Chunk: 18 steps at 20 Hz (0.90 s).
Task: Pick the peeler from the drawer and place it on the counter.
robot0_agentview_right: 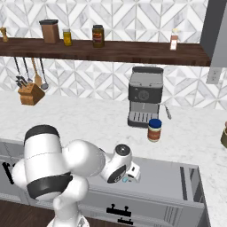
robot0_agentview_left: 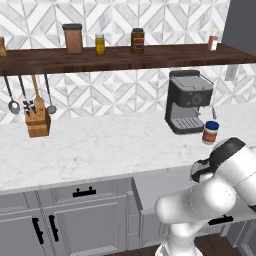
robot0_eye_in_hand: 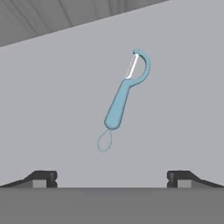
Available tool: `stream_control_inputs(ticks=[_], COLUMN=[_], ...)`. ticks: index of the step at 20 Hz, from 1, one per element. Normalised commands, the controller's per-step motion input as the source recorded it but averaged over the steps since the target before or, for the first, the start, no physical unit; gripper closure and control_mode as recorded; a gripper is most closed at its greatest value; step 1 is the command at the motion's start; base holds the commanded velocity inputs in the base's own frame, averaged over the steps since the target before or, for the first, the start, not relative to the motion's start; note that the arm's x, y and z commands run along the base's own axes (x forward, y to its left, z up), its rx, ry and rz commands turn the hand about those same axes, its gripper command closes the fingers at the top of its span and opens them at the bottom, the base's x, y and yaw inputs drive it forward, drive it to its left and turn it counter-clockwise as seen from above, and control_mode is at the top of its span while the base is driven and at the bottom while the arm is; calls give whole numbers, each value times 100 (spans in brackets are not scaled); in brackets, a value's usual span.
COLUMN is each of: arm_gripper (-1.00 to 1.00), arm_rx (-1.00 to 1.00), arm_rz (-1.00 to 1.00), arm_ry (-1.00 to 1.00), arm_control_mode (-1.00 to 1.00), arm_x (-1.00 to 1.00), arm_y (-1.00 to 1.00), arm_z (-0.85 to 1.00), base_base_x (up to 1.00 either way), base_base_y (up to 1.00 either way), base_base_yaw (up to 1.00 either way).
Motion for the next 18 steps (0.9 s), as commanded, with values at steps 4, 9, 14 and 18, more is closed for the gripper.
stream_control_inputs(ticks=[4, 9, 14, 18], arm_gripper=[-100, -100, -100, -100], arm_rx=[2, 4, 3, 2], arm_rz=[0, 0, 0, 0], arm_ry=[0, 0, 2, 0], arm_control_mode=[-100, -100, -100, -100], arm_x=[17, 25, 26, 5], arm_y=[-2, -10, -15, -27], arm_z=[-17, -4, -15, -24], base_base_x=[0, 0, 0, 0], base_base_y=[0, 0, 0, 0], base_base_yaw=[0, 0, 0, 0])
